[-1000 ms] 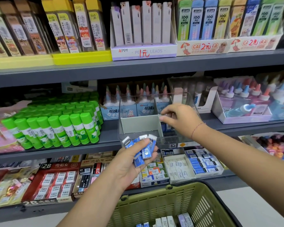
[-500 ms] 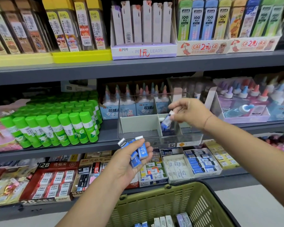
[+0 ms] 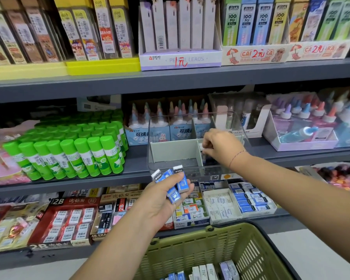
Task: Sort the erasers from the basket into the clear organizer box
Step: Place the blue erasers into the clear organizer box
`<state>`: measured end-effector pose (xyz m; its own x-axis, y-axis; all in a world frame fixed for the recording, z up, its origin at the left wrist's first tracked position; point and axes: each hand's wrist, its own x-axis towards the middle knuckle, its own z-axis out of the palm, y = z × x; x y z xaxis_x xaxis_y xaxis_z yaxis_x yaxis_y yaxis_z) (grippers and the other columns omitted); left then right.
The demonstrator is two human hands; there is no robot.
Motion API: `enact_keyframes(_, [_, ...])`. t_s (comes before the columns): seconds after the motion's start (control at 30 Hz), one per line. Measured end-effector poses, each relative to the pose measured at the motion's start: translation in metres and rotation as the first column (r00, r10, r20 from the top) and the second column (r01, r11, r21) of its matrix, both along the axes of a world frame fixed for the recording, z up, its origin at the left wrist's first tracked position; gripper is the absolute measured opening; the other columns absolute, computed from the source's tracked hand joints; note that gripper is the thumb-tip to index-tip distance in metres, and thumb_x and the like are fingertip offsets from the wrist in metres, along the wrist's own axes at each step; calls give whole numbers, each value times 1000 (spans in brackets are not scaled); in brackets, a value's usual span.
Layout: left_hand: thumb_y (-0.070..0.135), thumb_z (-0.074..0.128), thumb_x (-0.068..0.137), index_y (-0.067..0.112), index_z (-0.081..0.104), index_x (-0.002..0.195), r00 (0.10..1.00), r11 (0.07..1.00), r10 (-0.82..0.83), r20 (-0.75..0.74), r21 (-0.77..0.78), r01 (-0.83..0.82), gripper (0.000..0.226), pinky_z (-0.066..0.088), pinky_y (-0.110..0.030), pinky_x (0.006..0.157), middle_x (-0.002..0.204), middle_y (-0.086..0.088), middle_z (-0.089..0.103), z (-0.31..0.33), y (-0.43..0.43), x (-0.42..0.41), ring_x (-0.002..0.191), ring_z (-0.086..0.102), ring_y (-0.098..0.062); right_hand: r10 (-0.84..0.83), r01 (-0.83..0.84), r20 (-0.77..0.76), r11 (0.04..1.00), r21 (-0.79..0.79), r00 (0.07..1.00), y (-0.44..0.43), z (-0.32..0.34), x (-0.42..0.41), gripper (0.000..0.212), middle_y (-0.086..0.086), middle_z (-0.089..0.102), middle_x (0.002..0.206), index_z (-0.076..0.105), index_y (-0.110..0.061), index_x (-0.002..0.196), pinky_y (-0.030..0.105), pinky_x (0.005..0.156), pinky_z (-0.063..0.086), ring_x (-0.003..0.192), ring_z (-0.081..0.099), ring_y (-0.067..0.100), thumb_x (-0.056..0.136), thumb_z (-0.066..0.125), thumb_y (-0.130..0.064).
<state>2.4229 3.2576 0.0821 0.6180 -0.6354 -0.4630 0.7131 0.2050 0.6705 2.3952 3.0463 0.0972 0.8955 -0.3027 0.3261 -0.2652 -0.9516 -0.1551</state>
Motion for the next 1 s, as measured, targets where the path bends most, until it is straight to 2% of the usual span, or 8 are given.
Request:
enact_keyframes(0.13, [3,76,54,-9,63,98,998,999,-35,60,17,34,48,57,-30,52,77,-20,71,2,0,-4,68,72,-27,-18,18,-11,1000,17,1000,6,8,-4,9,-5,50,90,63,-17,89,31,79,49,84,57,16,88,64,-26])
enact_keyframes(0.23, [5,76,52,-3,64,101,994,999,-24,111,24,21,51,57,-29,53,79,-17,73,3,-1,-3,70,72,-26,24,-74,174,956,284,984,24,20,-16,15,-10,56,76,64,-17,82,19,65,42,66,51,2,88,63,-31])
enact_keyframes(0.33, [6,75,55,3,65,94,987,999,-2,158,40,-4,40,56,-27,52,78,-13,74,2,-1,-3,67,72,-22,160,-202,124,714,671,979,51,31,-29,27,-4,63,66,69,-11,80,13,54,42,53,51,0,87,63,-36])
enact_keyframes(0.43, [2,73,67,5,67,88,976,998,-38,215,54,27,22,55,-25,51,74,-10,73,-1,-2,-6,63,71,-17,254,-145,-8,578,803,967,64,27,-35,9,14,65,72,71,-14,80,19,53,44,58,53,11,84,70,-23])
enact_keyframes(0.57, [8,74,64,1,67,85,986,999,-42,159,36,36,24,56,-27,52,76,-15,73,0,-2,-7,65,71,-21,172,-111,39,433,895,984,45,33,-35,5,2,65,59,68,-8,80,14,46,47,48,57,4,83,68,-4])
enact_keyframes(0.7, [5,66,84,-3,62,89,999,1000,-28,39,10,27,10,54,-25,48,80,-21,72,1,2,-2,65,72,-25,-66,-90,166,622,778,984,0,50,-34,12,8,65,61,66,-7,73,19,52,55,47,60,8,80,71,1])
enact_keyframes(0.83, [1,56,91,-5,55,97,999,998,-53,-12,-32,53,9,54,-25,47,85,-25,71,4,3,-3,63,71,-25,-87,75,8,895,440,996,-22,41,-31,8,6,68,72,69,-11,77,26,68,56,61,62,14,77,76,-7])
enact_keyframes(1.0, [-2,60,88,-11,60,99,998,997,-64,-25,-35,64,14,57,-29,52,89,-25,71,5,1,-2,70,72,-28,-39,47,-57,987,152,998,-18,25,-23,11,-4,66,86,72,-15,90,23,76,47,77,59,10,79,75,-17])
